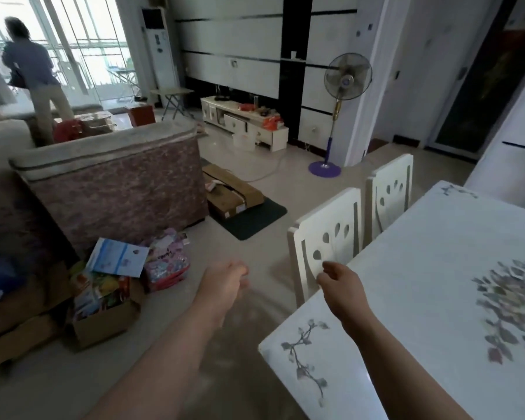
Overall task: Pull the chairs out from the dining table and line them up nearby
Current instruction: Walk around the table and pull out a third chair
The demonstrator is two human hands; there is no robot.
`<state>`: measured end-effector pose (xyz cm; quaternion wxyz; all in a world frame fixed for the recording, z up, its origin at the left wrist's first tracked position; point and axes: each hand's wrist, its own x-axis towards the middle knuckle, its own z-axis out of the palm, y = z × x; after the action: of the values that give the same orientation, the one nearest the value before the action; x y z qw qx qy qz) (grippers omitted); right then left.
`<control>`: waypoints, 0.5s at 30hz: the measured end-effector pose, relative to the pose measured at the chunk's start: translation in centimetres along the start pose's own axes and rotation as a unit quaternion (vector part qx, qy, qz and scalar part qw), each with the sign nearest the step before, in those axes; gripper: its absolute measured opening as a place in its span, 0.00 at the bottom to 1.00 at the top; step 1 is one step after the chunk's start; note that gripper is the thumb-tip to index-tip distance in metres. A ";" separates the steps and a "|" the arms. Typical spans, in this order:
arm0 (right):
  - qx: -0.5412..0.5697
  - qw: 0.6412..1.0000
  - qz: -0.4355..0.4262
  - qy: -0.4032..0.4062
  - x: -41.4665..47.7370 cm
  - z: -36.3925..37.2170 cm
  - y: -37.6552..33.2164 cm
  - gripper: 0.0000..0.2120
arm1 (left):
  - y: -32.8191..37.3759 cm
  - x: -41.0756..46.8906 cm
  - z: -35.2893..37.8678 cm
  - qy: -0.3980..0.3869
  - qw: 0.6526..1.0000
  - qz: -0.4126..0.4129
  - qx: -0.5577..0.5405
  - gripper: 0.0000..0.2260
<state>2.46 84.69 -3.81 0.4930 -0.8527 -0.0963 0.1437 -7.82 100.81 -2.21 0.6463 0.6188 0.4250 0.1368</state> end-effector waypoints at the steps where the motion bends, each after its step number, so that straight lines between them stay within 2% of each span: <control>1: 0.004 1.000 0.007 0.005 1.8 0.1 -0.4 0.22 | 0.7 1.7 0.5 -0.005 1.000 0.000 -0.006 0.08; 11: 0.032 0.995 0.093 0.025 12.7 1.7 -1.9 0.22 | 4.9 13.4 4.3 -0.056 0.998 -0.022 0.016 0.06; 15: 0.039 0.989 0.129 0.053 16.2 2.8 -1.8 0.22 | 6.0 18.5 6.5 -0.108 0.993 -0.029 0.043 0.07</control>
<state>16.74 92.82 -5.95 0.5072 -0.8447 0.0465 0.1647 10.04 110.53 -4.53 0.6649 0.6444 0.3762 0.0323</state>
